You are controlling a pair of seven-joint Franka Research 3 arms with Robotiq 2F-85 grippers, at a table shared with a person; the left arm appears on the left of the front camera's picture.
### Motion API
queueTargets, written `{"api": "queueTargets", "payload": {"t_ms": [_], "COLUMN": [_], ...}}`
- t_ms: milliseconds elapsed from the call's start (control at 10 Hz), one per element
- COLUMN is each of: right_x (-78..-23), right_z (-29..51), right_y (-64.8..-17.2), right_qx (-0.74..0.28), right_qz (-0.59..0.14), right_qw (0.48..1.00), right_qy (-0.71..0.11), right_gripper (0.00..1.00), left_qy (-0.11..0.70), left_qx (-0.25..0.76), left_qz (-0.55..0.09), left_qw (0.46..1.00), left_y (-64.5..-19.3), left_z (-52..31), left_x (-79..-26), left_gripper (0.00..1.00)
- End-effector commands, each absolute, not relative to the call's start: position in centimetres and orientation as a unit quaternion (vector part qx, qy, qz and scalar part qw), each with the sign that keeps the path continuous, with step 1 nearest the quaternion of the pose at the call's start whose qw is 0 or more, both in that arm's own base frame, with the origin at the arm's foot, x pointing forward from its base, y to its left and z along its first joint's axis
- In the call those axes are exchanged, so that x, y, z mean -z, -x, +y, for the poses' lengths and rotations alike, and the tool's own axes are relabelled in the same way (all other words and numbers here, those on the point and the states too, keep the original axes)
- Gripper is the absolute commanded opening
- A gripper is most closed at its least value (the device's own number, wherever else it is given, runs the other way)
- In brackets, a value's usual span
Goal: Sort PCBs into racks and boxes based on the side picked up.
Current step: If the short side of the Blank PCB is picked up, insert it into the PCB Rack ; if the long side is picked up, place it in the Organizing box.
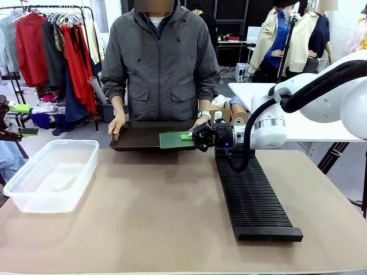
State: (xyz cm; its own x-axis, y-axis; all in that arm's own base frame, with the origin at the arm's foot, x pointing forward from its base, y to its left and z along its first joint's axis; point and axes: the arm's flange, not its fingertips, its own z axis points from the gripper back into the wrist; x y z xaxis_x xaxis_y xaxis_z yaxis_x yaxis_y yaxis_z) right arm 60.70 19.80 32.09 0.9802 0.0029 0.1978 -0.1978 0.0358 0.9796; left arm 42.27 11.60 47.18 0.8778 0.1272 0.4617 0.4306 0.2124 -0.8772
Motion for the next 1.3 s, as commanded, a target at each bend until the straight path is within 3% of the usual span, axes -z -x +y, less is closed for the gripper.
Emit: {"api": "queueTargets", "payload": {"t_ms": [0,600,1200], "right_x": [-32.2,-32.1,-37.8], "right_z": [19.9,19.8,11.5], "right_y": [-60.5,-60.7,-59.3], "right_qx": [-0.070,-0.070,-0.161], "right_qz": [-0.078,-0.071,-0.158], "right_qw": [0.712,0.716,0.689], "right_qy": [-0.694,-0.691,-0.689], "right_gripper": [0.00,0.00,0.00], "left_qy": [0.620,0.620,0.620], "left_qx": [0.103,0.103,0.103], "left_qz": [-0.226,-0.226,-0.226], "left_qw": [0.745,0.745,0.745], "left_y": [-42.2,-42.2,-42.2], "left_z": [11.7,11.7,11.7], "left_x": [-47.3,-47.3,-47.3], "left_gripper": [1.00,1.00,1.00]}}
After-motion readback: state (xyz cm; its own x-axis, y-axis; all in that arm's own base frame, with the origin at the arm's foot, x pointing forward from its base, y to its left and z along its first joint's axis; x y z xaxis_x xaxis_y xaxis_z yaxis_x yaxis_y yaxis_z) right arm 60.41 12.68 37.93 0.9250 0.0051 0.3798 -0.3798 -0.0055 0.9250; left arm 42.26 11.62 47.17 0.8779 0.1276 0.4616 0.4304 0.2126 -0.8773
